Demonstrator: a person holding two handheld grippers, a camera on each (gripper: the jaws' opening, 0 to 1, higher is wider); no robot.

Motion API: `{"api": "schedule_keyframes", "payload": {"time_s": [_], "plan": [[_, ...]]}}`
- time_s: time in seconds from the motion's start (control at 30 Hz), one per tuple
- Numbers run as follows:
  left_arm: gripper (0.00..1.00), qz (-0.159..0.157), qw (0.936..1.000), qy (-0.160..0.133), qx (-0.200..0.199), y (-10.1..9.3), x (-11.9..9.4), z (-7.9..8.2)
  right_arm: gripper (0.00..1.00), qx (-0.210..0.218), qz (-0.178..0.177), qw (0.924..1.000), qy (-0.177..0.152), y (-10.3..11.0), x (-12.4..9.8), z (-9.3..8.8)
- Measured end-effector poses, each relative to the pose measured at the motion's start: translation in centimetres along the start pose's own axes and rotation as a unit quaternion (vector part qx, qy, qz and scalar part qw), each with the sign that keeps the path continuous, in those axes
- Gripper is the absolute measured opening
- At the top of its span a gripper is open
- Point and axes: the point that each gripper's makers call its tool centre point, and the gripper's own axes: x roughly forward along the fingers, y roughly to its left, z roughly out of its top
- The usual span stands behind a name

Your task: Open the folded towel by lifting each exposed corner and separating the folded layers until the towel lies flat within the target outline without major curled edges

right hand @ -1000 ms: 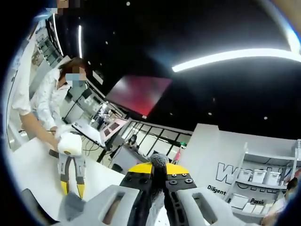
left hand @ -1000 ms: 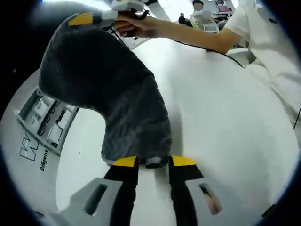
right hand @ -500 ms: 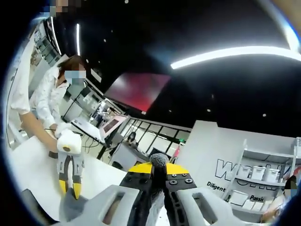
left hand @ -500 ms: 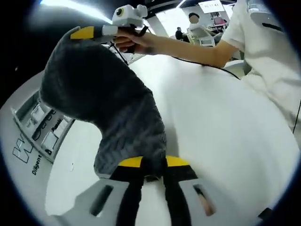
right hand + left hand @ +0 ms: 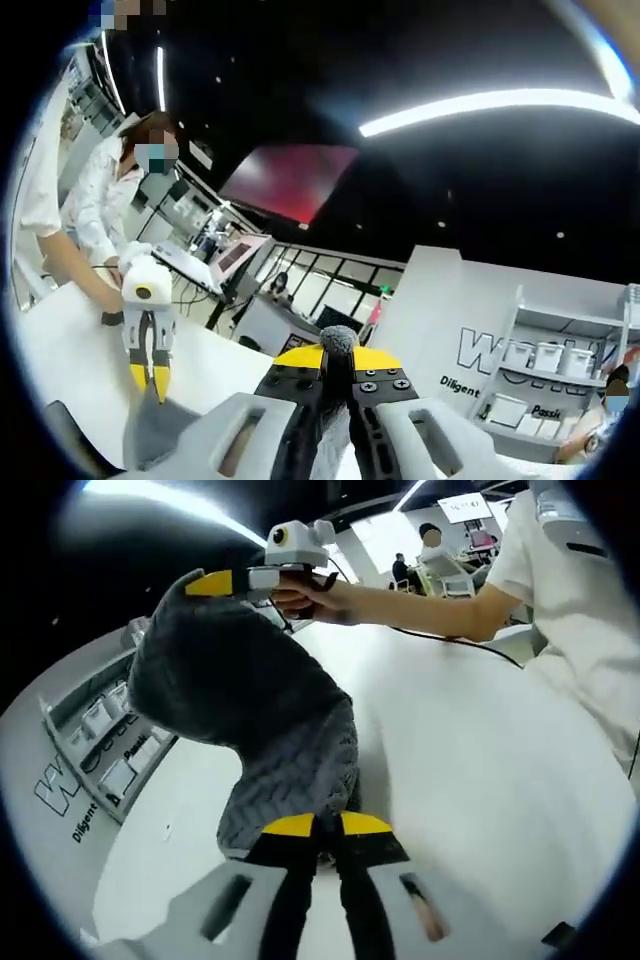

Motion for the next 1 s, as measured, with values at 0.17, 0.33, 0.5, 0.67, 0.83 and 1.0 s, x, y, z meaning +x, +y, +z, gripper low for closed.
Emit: {"api": "schedule_keyframes", "payload": {"time_s": [0.17,0.33,0.5,0.67,0.83,1.0], "plan": [[0.06,0.011,0.9999,0.002,0.008,0.3,-0.2,0.1,0.0,-0.001,-0.001,0.9999,0.013,0.2,0.1,-1.1],[0.05,0.017,0.9996,0.012,0.019,0.1,-0.4,0.0,0.0,0.006,-0.007,0.9999,0.015,-0.1,-0.2,-1.5],[0.05,0.026,0.9994,0.008,0.019,0.5,-0.7,0.1,0.01,0.01,-0.018,0.9996,0.017,-0.6,-0.7,-1.8],[0.05,0.028,0.9994,0.003,0.019,0.3,-0.7,0.4,0.01,-0.017,-0.033,0.9984,0.042,-0.9,-1.5,-2.3],[0.05,0.026,0.9995,0.001,0.018,0.2,-0.6,0.4,0.01,-0.028,-0.025,0.9977,0.056,-0.1,-2.0,-2.4],[0.05,0.027,0.9993,0.002,0.026,0.1,-0.5,0.6,0.01,-0.014,-0.034,0.9977,0.057,-1.1,-2.9,-2.8]]}}
